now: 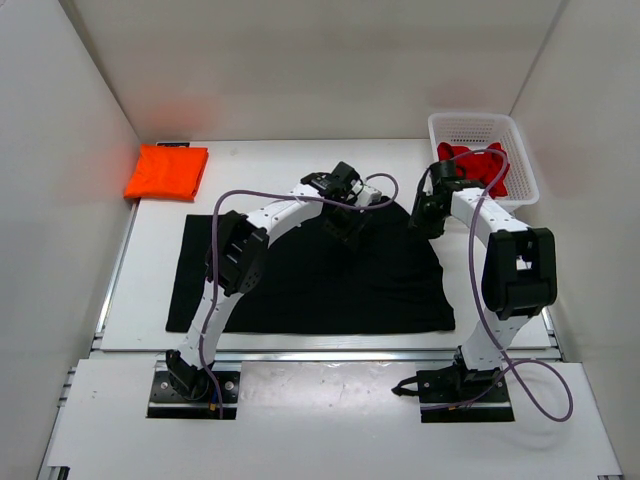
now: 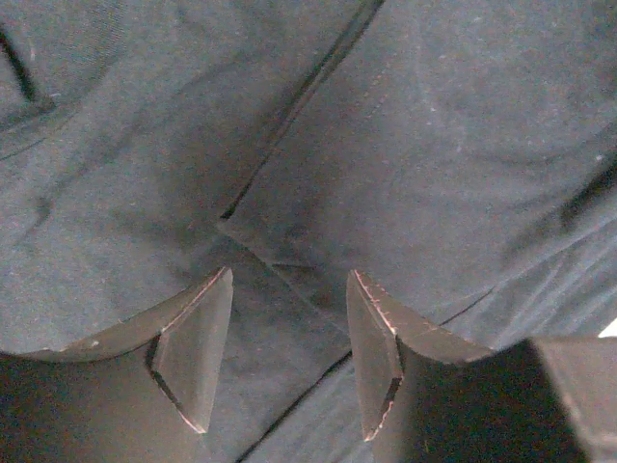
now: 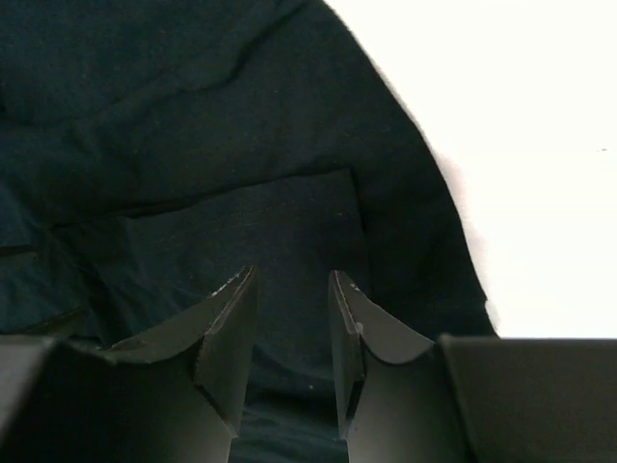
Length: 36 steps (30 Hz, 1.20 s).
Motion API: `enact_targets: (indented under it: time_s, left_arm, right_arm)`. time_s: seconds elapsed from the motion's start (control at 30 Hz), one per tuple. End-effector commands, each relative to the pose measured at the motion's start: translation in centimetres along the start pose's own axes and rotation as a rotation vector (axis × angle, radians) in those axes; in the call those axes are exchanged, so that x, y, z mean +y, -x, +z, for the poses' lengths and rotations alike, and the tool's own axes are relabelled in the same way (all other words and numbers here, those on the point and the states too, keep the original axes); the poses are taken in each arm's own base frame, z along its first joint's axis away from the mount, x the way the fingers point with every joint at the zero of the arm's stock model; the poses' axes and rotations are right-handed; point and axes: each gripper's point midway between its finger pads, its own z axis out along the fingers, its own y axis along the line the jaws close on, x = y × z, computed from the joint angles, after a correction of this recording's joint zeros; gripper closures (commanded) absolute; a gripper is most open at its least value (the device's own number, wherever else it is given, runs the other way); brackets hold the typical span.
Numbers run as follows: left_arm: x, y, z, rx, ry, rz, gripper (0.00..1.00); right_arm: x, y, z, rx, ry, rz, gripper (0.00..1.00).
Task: Fold and stack the t-shirts
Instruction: Fold the flattened tshirt in 1/3 of the way
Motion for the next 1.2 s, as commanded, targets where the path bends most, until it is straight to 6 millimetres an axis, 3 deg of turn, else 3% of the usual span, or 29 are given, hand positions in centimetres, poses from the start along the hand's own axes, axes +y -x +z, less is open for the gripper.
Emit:
enact_targets:
  time_s: [0.0,0.2,0.43,0.73,0.93,1.17]
  left_arm:
    - [-0.1,1.0,-0.8,-0.035,0.003,-0.006,0.39]
    - [-0.7,-0.2,-0.1,-0.011,-0.052,-0.039,0.38]
    - [-2.3,-0.8,-0.1,-0.004,-0.155,-0.131,0.25]
    - [-0.9,0.1,0.0,-0.037,-0.107,-0.127,0.23]
    - [0.2,0.7,-0.1,-0.061,-0.093,-0.145,0.23]
    - [0.6,2.9,0.0,-0.12,-0.063,-0.133,0.23]
  right_arm:
    - [0.8,1.2,0.1,-0.049,0.024,-0.003,0.67]
    - [-0.1,0.3,1.9,-0.025,0.005,-0.001,0.6]
    - [-0.4,-0.1,3.3,0.003,0.019,0.008,0.55]
    - [-0.7,-1.4,3.9,0.031,0.036,0.017,0.56]
    - [-1.0,-1.3,3.7,0.02,0.036,0.015,0.56]
    - [-1.1,1.0,2.8,-0.036,-0.027,-0.047,0.53]
